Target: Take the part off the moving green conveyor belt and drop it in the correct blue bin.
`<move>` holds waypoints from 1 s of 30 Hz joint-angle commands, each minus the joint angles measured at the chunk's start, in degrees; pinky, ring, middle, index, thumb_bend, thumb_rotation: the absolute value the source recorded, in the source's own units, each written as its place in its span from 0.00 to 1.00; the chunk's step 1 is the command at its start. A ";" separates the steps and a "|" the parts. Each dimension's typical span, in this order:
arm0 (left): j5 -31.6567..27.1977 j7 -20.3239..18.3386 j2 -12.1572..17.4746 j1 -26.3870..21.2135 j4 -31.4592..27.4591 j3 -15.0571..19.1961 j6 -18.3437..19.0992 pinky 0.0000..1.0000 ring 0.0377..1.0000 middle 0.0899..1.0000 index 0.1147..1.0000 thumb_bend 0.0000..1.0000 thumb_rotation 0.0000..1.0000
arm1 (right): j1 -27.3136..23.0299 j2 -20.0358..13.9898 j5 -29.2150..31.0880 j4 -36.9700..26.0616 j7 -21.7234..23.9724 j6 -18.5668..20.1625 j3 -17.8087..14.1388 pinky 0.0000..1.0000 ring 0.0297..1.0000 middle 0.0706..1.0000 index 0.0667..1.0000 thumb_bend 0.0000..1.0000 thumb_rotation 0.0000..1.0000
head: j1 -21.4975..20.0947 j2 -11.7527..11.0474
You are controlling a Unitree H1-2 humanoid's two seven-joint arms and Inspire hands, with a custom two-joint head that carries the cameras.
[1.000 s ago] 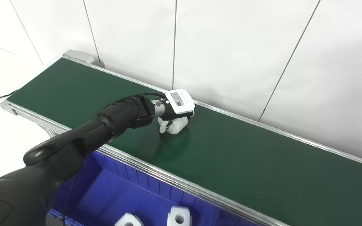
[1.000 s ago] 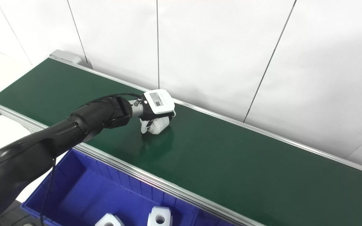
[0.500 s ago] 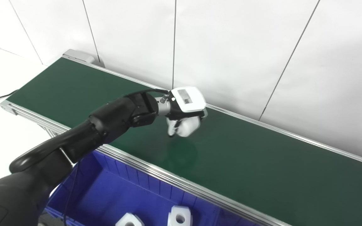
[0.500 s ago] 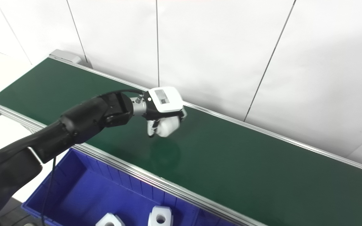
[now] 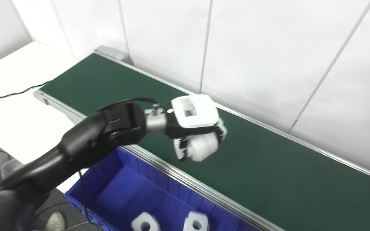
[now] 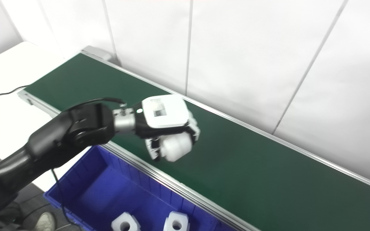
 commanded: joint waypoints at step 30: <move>22.25 22.69 -5.56 22.96 20.56 6.85 11.63 0.53 0.57 0.54 0.46 0.59 0.06 | 2.31 4.12 4.73 0.85 14.04 -2.62 -8.41 1.00 1.00 1.00 1.00 0.99 0.97 | -3.48 4.16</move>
